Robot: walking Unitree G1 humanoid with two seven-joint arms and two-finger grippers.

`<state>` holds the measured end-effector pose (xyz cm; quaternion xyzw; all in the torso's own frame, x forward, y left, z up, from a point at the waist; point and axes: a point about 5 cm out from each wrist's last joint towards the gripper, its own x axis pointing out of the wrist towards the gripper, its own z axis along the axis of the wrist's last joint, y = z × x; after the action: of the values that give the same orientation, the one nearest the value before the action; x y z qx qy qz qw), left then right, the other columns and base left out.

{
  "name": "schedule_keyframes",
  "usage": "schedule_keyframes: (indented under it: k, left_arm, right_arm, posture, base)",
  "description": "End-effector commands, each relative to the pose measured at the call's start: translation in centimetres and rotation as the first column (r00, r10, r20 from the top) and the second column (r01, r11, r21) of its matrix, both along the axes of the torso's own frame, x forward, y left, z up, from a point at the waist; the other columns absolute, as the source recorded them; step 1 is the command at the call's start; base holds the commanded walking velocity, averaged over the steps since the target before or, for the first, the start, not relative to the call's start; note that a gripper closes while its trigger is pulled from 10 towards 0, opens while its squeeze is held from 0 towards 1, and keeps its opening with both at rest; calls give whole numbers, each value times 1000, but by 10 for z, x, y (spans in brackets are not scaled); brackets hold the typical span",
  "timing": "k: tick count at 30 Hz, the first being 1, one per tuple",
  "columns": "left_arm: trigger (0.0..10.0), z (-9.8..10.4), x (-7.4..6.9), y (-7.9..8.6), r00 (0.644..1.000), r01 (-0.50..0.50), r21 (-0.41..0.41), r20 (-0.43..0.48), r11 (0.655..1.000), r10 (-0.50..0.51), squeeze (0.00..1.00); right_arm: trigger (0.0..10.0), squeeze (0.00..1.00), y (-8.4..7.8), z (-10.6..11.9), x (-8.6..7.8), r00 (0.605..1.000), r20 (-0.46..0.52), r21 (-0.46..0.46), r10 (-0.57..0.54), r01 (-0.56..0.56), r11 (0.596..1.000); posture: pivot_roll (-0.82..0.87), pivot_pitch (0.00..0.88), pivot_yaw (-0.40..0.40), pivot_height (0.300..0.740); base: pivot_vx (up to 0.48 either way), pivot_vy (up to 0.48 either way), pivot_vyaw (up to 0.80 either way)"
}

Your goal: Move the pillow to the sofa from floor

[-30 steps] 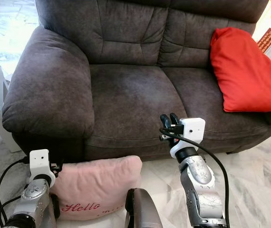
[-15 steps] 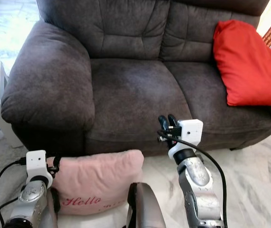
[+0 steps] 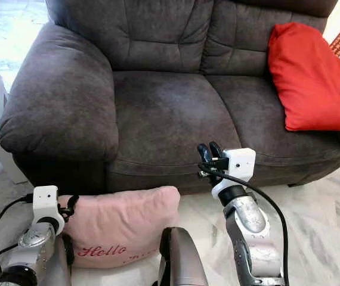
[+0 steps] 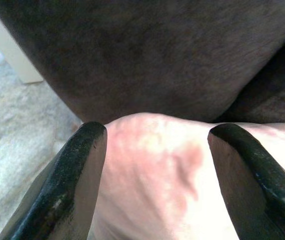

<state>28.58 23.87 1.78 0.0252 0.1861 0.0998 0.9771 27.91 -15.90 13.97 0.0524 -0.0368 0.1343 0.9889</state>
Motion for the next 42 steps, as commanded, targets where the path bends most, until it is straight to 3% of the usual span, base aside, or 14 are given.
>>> schedule_keyframes:
  k: [1, 14, 15, 16, 17, 23, 29, 37, 42]
  left_arm:
    - [10000, -5, -1, -4, 1000, 5, -20, -30, 1000, -6, 0]
    - [10000, 3, 5, 11, 999, -30, 3, -23, 1000, 30, 0]
    - [10000, 7, 7, 15, 998, -55, 14, -7, 998, 55, 396]
    - [10000, 8, 7, 15, 998, -62, 16, -3, 998, 62, 396]
    - [10000, 9, 7, 17, 997, -77, 4, 4, 997, 77, 1000]
    - [10000, 17, 8, 22, 993, -107, -31, 50, 994, 109, 1000]
    - [10000, 27, 10, 23, 985, -128, -120, 102, 984, 140, 1000]
    - [10000, 51, -1, 33, 975, -166, -70, 136, 984, 174, 1000]
    - [10000, 51, -9, 34, 978, -172, -63, 110, 983, 178, 1000]
  right_arm:
    - [10000, 0, -8, 4, -3, 1000, 6, -1, -16, 16, 1000]
    - [10000, 0, -8, 23, -9, 999, 7, -10, 41, -41, 999]
    - [10000, 0, -9, 23, -10, 999, 1, -10, 45, -45, 999]
    - [10000, 0, -9, 24, -10, 999, -1, -10, 46, -46, 999]
    - [10000, 0, -9, 24, -10, 999, -4, -11, 49, -49, 999]
    - [10000, 0, -7, 26, -11, 998, -17, -15, 68, -69, 998]
    - [10000, 0, -8, 26, -11, 997, -22, -22, 73, -74, 997]
    - [10000, 0, -6, 28, -9, 996, -23, -27, 86, -86, 996]
    - [10000, 0, -6, 27, -10, 996, -26, -28, 86, -87, 996]
  posture:
    - [-6, 123, -254, 502]
    - [-37, 197, -311, 502]
    - [-33, 200, -317, 502]
    - [-33, 200, -317, 502]
    - [-30, 203, -321, 502]
    - [-32, 215, -336, 502]
    - [-35, 217, -340, 502]
    - [-32, 224, -345, 502]
    - [-27, 225, -343, 502]
  base:
    - [0, 0, 0]
    - [0, 0, 0]
    - [0, 0, 0]
    - [0, 0, 0]
    - [0, 0, 0]
    - [0, 0, 0]
    - [0, 0, 0]
    - [0, 0, 0]
    - [0, 0, 0]
